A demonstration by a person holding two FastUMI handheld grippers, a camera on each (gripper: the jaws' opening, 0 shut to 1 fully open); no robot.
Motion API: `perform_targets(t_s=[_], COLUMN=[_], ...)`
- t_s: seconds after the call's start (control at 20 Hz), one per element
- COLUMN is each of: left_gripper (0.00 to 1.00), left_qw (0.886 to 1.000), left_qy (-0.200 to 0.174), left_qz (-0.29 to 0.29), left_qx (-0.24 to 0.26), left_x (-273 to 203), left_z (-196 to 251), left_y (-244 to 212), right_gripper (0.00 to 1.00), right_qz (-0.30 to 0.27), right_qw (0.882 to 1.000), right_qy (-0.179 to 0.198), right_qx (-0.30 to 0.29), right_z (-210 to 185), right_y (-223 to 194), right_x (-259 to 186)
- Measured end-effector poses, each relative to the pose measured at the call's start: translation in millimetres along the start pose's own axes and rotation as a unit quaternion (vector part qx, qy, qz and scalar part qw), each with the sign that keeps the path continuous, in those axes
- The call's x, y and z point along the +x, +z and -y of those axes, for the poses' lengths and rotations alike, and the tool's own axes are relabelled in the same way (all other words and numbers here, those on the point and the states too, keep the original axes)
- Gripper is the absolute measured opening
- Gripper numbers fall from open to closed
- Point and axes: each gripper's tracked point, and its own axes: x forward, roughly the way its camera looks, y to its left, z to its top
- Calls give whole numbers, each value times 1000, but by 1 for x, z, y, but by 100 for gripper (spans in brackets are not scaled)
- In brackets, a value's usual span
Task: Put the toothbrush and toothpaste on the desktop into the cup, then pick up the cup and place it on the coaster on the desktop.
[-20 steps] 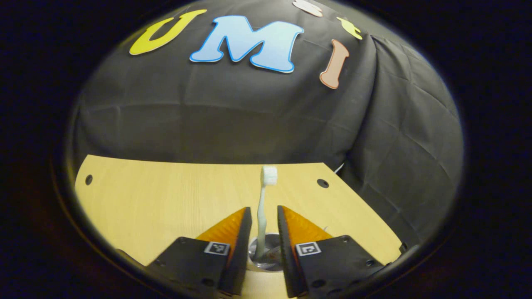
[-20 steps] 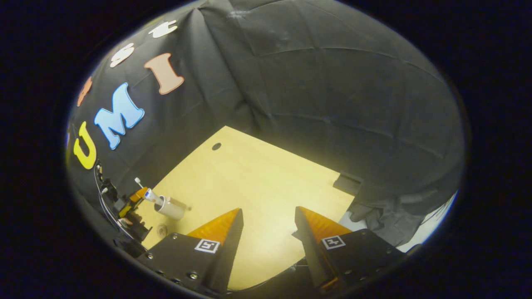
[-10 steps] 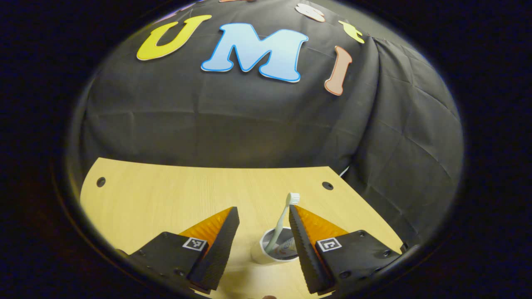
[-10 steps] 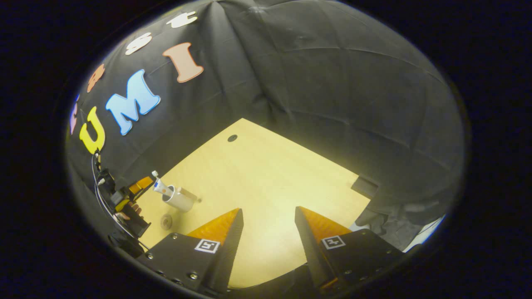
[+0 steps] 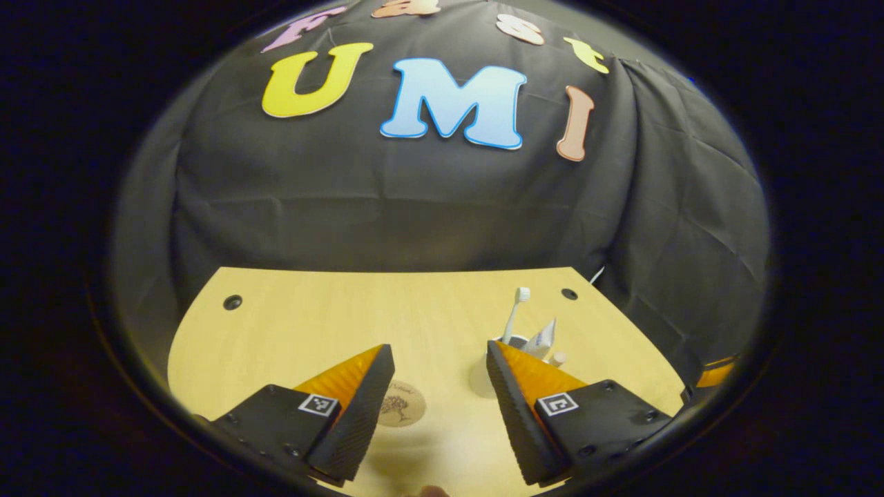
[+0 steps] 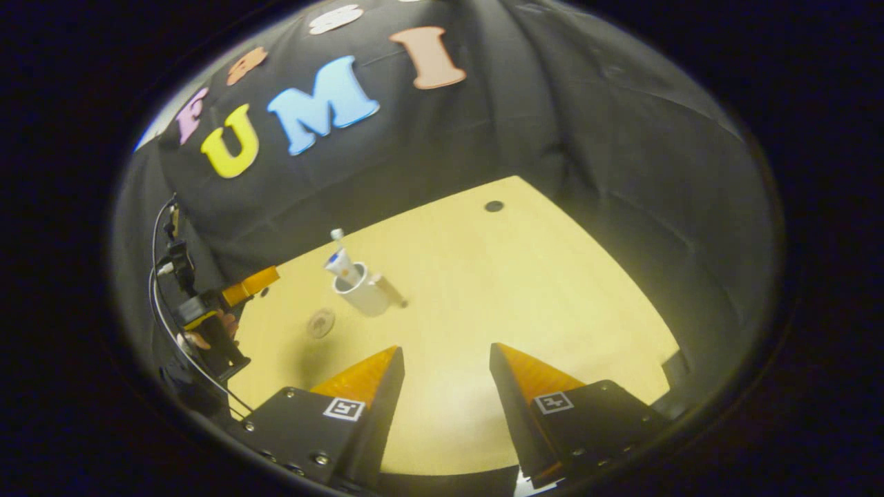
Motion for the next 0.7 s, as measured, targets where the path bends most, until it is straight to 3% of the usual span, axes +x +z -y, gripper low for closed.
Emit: perform_targets(t_s=[0.05,0.25,0.45,0.55,0.6,0.65,0.7], left_gripper=[86,89,89,86,90,85,89], left_qw=[1000,1000,998,996,994,993,991], left_qy=[4,19,36,55,65,74,83], left_qz=[-3,-12,-14,-15,-14,-14,-13], left_qx=[-3,-10,-48,-72,-82,-92,-102], left_x=[-12,-59,-100,-116,-123,-130,-140], left_z=[-4,-13,-17,-25,-31,-36,-41], left_y=[-4,-18,-40,-53,-58,-63,-69], right_gripper=[74,74,73,74,74,74,73], right_qz=[-13,-47,-78,-89,-98,-105,-116], right_qw=[999,989,976,962,952,943,933], right_qy=[22,73,97,102,104,104,106], right_qx=[-28,-119,-181,-238,-269,-298,-325], right_z=[-9,-32,-48,-56,-59,-62,-64], right_y=[5,29,58,68,69,72,69], right_x=[8,43,75,89,99,110,117])
